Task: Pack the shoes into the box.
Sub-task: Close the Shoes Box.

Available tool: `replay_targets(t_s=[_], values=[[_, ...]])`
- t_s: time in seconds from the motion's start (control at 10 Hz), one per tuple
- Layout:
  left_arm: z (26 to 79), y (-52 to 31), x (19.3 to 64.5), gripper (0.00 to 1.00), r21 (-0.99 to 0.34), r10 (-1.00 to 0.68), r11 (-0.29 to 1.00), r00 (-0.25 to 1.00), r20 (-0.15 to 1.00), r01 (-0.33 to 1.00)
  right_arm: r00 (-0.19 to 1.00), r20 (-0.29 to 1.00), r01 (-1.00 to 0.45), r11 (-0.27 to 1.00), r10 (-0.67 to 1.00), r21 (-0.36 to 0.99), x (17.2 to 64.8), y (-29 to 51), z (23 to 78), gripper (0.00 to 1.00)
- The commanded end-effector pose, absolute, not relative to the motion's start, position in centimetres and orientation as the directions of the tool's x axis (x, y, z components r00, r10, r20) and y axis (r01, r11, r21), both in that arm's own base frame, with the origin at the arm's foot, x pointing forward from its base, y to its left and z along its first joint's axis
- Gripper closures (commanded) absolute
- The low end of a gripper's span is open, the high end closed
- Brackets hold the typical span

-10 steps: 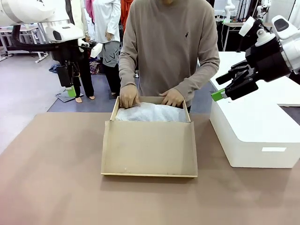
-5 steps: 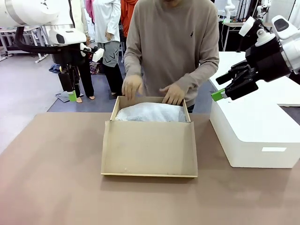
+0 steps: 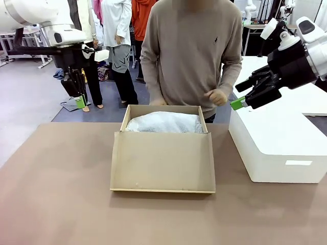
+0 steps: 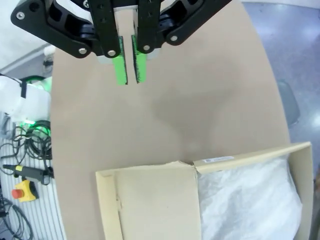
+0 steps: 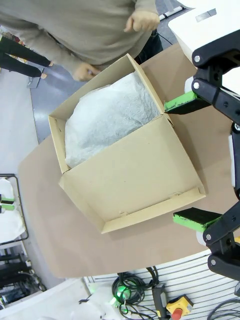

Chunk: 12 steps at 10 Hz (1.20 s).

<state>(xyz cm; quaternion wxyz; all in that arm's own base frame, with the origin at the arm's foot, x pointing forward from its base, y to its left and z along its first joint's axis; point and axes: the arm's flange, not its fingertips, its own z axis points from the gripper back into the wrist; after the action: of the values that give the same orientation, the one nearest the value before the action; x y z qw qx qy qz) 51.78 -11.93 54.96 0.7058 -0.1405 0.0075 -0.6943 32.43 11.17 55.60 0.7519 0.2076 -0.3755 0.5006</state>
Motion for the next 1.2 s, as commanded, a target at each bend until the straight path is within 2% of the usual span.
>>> replay_targets(t_s=[0.0,0.2,0.4,1.1], values=[[54.6,-10.6,52.7,1.00,-0.247,-0.964,-0.042,0.025,0.264,0.968,0.191,0.786,-0.918,0.391,0.588,-0.069,32.8,11.2,55.5,0.00],[53.5,-10.0,53.3,1.00,-0.213,-0.948,0.078,0.138,0.285,0.974,0.191,0.786,-0.918,0.391,0.588,-0.069,32.8,11.2,55.5,0.00],[51.8,-9.2,53.1,1.00,-0.199,-0.940,0.138,0.192,0.283,0.970,0.191,0.786,-0.918,0.391,0.588,-0.069,32.8,11.2,55.5,0.00],[45.1,-8.0,52.9,1.00,-0.274,-0.885,0.219,0.309,0.350,0.937,0.191,0.786,-0.918,0.391,0.588,-0.069,32.8,11.2,55.5,0.00]])
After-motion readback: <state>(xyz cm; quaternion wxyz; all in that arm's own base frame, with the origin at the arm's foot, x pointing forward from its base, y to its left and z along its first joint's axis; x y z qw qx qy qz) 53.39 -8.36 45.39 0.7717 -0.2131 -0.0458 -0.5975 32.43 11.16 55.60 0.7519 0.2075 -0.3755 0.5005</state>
